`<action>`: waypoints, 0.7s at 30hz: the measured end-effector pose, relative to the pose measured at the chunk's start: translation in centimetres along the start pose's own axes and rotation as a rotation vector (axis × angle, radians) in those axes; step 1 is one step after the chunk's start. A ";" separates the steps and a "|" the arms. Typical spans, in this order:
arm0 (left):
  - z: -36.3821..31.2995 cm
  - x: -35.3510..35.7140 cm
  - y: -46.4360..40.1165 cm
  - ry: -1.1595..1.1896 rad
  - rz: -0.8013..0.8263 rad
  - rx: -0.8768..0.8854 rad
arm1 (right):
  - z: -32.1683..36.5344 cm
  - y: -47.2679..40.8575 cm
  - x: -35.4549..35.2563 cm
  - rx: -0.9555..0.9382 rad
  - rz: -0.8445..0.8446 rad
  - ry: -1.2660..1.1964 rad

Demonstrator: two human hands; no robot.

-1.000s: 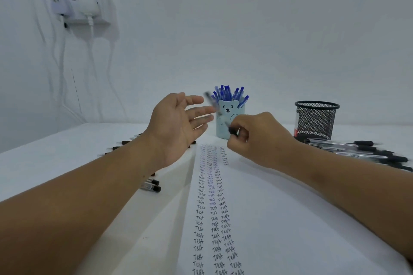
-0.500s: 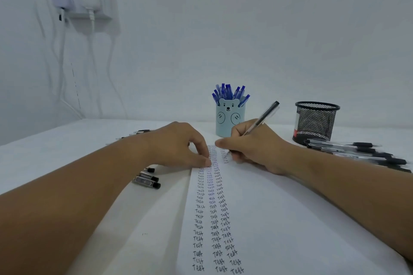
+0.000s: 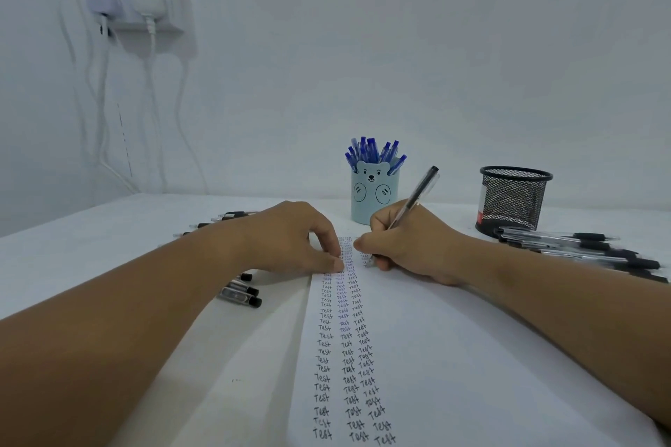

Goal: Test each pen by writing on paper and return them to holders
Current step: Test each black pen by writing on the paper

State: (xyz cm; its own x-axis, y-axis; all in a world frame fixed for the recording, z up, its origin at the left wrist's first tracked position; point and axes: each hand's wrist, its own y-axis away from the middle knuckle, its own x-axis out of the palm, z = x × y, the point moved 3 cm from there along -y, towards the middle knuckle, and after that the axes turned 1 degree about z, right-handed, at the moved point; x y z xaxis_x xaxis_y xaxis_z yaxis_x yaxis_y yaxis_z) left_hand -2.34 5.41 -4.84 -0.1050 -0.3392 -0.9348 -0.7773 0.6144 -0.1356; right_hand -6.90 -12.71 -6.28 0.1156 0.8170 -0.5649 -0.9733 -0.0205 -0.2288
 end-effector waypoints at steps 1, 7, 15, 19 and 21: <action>0.0 0.0 0.0 -0.002 0.000 -0.004 | 0.1 0.0 0.0 -0.003 0.000 0.007; 0.0 0.0 0.0 -0.001 -0.007 -0.014 | 0.0 0.0 0.0 -0.019 0.010 -0.021; 0.0 0.0 0.1 0.001 0.005 -0.012 | 0.2 0.1 0.1 -0.048 -0.008 0.022; -0.1 0.0 0.1 -0.005 0.012 -0.016 | 0.0 0.1 0.0 -0.037 -0.022 -0.009; -0.1 0.0 0.1 -0.003 0.011 -0.021 | -0.2 0.0 -0.1 -0.031 -0.021 -0.021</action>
State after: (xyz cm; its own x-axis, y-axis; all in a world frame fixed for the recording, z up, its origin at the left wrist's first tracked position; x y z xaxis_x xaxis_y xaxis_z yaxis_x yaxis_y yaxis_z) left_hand -2.50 5.38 -4.78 -0.1118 -0.3308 -0.9371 -0.7891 0.6027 -0.1186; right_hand -6.88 -12.86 -6.37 0.1317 0.8295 -0.5428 -0.9640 -0.0204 -0.2650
